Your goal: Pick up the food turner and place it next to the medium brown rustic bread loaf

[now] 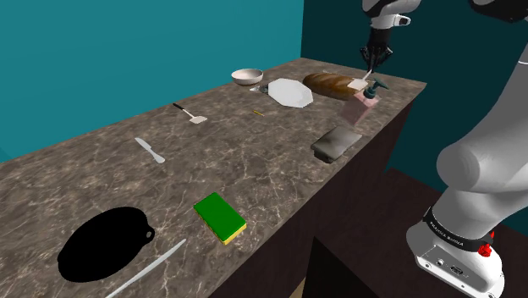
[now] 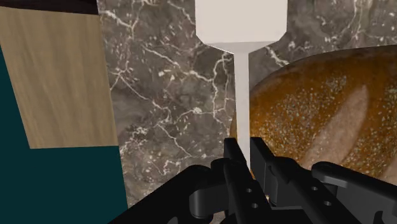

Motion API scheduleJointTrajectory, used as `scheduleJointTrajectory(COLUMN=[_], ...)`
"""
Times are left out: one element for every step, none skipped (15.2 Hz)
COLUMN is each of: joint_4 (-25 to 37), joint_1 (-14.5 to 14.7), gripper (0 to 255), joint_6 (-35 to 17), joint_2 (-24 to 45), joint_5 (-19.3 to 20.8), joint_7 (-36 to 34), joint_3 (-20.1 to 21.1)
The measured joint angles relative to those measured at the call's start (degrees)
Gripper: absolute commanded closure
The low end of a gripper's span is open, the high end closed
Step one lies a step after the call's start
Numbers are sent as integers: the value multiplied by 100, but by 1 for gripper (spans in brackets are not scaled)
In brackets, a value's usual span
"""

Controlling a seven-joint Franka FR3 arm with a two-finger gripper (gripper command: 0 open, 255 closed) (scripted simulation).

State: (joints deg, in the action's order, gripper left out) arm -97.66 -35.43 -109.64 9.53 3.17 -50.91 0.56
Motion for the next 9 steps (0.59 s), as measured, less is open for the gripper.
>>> scheduleJointTrajectory(joint_4=[209, 274, 339, 430, 470, 706, 819, 1033, 1223], joint_1=[-75, -153, -225, -291, -357, -429, -510, -586, -671], gripper=[255, 255, 255, 255, 255, 255, 255, 255, 255], joint_6=[54, 51, 56, 95, 51, 129, 165, 246, 283], joint_2=[151, 214, 267, 315, 392, 547, 616, 744, 890], joint_5=[-15, -33, -49, -65, -81, -103, -125, -149, -175], joint_7=[133, 264, 387, 497, 604, 722, 850, 967, 1095], joint_3=[-52, -102, -147, -186, -225, -265, -307, -345, -383])
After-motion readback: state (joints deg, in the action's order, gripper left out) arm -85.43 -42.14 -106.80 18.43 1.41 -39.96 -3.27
